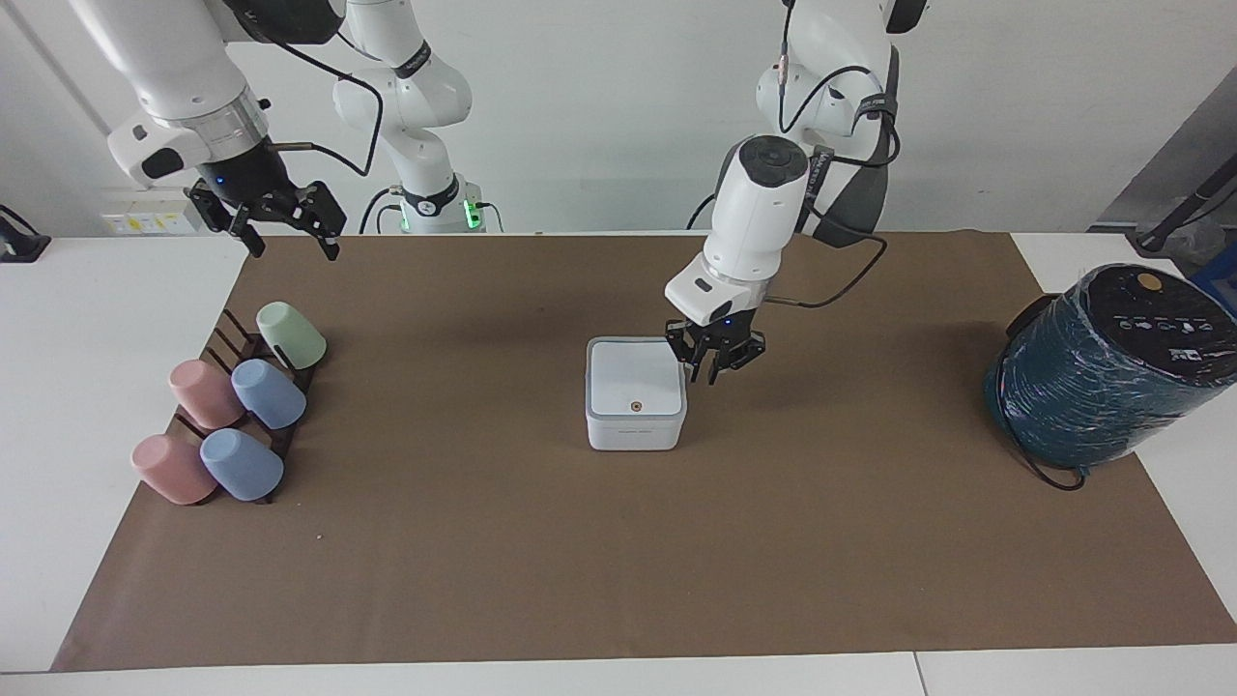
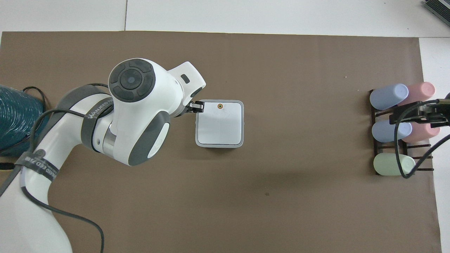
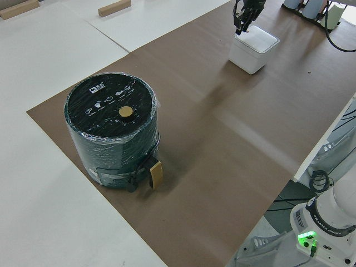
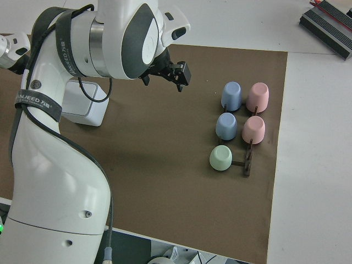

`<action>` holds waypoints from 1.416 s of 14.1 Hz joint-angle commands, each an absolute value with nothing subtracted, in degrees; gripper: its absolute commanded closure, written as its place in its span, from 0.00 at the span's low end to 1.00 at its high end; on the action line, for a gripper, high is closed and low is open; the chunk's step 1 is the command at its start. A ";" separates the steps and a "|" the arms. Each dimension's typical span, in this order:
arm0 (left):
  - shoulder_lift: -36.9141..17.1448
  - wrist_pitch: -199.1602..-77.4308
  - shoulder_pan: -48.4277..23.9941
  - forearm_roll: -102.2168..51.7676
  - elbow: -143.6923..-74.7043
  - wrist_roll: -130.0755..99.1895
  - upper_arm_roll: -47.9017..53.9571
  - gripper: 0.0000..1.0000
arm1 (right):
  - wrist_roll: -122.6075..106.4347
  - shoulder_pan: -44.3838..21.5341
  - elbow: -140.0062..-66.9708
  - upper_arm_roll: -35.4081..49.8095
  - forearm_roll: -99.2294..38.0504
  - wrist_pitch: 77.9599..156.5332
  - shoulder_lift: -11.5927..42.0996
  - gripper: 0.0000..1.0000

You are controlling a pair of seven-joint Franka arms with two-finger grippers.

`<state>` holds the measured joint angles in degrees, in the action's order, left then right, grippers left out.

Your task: Close trash can lid

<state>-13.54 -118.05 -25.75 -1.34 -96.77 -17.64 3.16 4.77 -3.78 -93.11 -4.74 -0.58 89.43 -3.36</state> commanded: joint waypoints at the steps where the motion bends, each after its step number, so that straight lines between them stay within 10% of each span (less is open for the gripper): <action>1: -11.08 -114.62 -23.21 -0.44 -97.91 -17.40 3.43 0.00 | 3.78 -3.52 -94.22 -4.66 -0.70 88.77 -4.66 0.00; 20: 0.44 -90.46 -2.11 -0.62 -90.88 1.67 2.90 0.00 | 3.78 -3.52 -94.22 -4.66 -0.70 88.77 -4.66 0.00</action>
